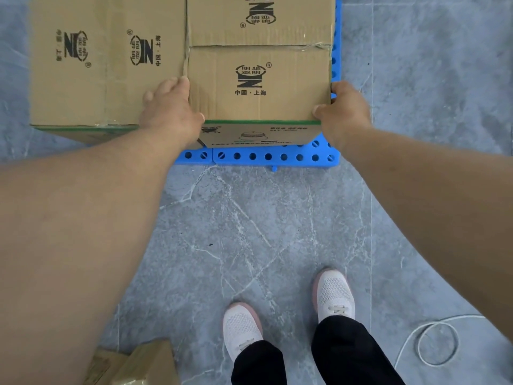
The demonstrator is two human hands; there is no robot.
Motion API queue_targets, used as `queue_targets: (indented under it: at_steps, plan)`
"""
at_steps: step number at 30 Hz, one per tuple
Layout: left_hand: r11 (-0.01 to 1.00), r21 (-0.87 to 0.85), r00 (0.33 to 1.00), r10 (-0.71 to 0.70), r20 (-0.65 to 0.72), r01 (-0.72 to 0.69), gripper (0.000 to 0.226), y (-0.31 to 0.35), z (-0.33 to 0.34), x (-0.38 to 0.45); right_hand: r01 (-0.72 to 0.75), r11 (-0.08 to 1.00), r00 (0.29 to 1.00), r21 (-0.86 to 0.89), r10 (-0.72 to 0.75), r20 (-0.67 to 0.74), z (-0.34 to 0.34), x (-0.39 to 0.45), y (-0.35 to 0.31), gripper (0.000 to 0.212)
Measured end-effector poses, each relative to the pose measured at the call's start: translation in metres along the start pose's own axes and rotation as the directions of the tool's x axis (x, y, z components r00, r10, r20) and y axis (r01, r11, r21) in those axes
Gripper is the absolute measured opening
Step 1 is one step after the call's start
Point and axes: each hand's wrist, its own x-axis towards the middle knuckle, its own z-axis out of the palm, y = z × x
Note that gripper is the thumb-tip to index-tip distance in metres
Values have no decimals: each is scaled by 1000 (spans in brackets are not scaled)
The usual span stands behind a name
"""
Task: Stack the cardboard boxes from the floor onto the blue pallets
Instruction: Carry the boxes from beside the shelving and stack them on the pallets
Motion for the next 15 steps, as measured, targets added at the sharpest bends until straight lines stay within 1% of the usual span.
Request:
queue_targets:
  at_steps: [4, 7, 11, 13, 15]
  plan:
    - [1000, -17, 999, -5, 47, 6, 74, 0, -3, 0, 25, 997, 1000, -68, -25, 7, -6, -1, -5, 32]
    - [997, -73, 1000, -4, 26, 6, 73, 3, -10, -11, 47, 987, 999, -151, -47, 3, -14, -8, -14, 38]
    - [971, -237, 999, -12, -39, 2, 65, 9, -26, -48, 80, 978, 997, -194, -74, 38, -29, -35, -32, 42]
    - [945, -326, 998, -34, -60, 12, 61, 13, -38, -72, 109, 963, 994, -247, -100, 47, -35, -57, -43, 46]
    - [920, -390, 996, -71, -59, 42, 58, 16, -51, -97, 154, 942, 988, -299, -144, 55, -41, -83, -55, 45]
